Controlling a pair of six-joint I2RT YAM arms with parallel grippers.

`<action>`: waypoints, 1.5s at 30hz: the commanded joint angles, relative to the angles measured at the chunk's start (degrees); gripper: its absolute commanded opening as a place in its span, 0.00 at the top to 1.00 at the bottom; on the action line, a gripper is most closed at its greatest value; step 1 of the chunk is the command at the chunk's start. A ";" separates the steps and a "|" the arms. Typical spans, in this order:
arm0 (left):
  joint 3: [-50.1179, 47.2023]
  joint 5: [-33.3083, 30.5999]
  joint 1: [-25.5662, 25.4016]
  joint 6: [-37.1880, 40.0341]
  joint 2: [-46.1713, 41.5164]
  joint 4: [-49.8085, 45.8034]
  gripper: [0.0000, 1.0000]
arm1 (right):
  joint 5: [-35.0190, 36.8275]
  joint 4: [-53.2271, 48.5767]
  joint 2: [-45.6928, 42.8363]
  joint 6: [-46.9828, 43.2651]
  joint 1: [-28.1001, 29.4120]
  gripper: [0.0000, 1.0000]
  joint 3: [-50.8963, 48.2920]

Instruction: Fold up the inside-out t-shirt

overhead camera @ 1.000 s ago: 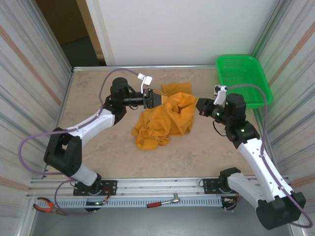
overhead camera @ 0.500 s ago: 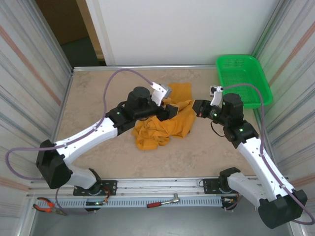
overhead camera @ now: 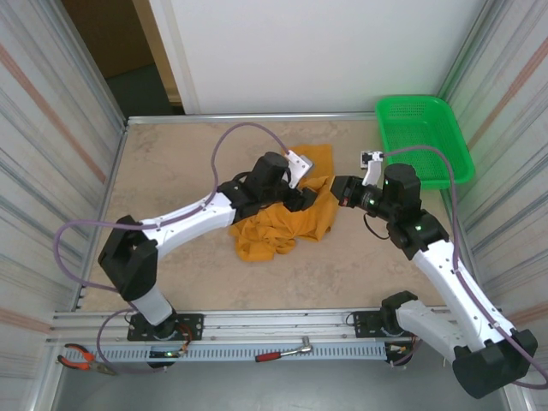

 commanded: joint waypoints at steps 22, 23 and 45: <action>-6.75 41.95 16.41 -38.23 -8.24 15.61 1.00 | 13.91 -8.29 2.57 3.55 3.17 0.30 2.34; -6.70 41.37 16.41 -38.52 -8.51 14.53 1.00 | 16.05 -8.64 0.66 4.53 5.08 0.27 1.81; -9.43 38.32 18.69 -43.44 -10.52 15.12 1.00 | 6.09 8.28 10.21 1.64 9.21 1.00 3.16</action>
